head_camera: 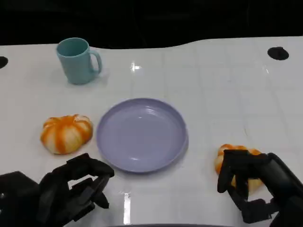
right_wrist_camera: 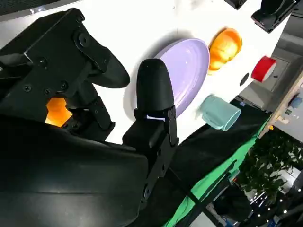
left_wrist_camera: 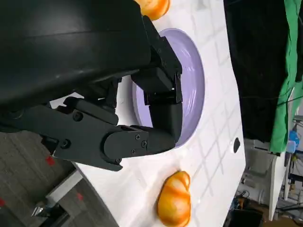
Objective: Grasp the bread from the table and place it into the plate.
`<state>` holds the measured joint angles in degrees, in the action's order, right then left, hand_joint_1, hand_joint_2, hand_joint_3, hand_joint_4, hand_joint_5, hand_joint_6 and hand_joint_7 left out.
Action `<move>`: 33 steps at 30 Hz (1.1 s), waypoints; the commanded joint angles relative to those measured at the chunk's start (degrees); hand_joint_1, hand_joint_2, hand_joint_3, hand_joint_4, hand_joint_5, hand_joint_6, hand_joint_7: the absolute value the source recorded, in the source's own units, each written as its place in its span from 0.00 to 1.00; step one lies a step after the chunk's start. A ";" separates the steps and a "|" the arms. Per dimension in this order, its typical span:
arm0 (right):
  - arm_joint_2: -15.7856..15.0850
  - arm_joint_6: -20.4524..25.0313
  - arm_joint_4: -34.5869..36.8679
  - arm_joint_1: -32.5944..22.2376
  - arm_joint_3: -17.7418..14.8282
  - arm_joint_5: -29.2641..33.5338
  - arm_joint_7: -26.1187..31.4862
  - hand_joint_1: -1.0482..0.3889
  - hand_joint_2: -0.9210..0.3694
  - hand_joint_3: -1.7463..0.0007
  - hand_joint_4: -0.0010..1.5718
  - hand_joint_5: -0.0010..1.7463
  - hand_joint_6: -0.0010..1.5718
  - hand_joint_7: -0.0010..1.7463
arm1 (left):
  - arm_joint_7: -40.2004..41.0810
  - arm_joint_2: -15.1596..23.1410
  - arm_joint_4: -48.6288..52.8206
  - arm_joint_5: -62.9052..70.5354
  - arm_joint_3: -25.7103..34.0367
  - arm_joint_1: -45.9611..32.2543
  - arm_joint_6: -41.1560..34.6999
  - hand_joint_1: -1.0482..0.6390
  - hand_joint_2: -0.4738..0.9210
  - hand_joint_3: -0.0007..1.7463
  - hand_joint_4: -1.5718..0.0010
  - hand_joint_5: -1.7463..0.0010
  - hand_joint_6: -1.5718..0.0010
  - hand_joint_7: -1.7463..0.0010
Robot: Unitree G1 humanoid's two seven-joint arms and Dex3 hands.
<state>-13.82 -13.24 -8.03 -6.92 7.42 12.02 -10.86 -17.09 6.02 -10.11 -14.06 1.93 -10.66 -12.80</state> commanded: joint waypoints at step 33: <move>-11.75 15.23 -19.46 2.69 2.56 35.38 -8.06 0.52 0.20 1.00 0.07 0.30 0.26 0.03 | 0.40 -0.16 -0.90 0.50 -0.30 -0.68 0.33 0.36 1.00 0.25 0.60 0.00 0.58 0.26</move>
<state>-25.10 1.07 -28.16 -5.55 8.97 45.58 -17.77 -17.04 5.45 -10.19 -13.46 1.35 -10.87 -12.75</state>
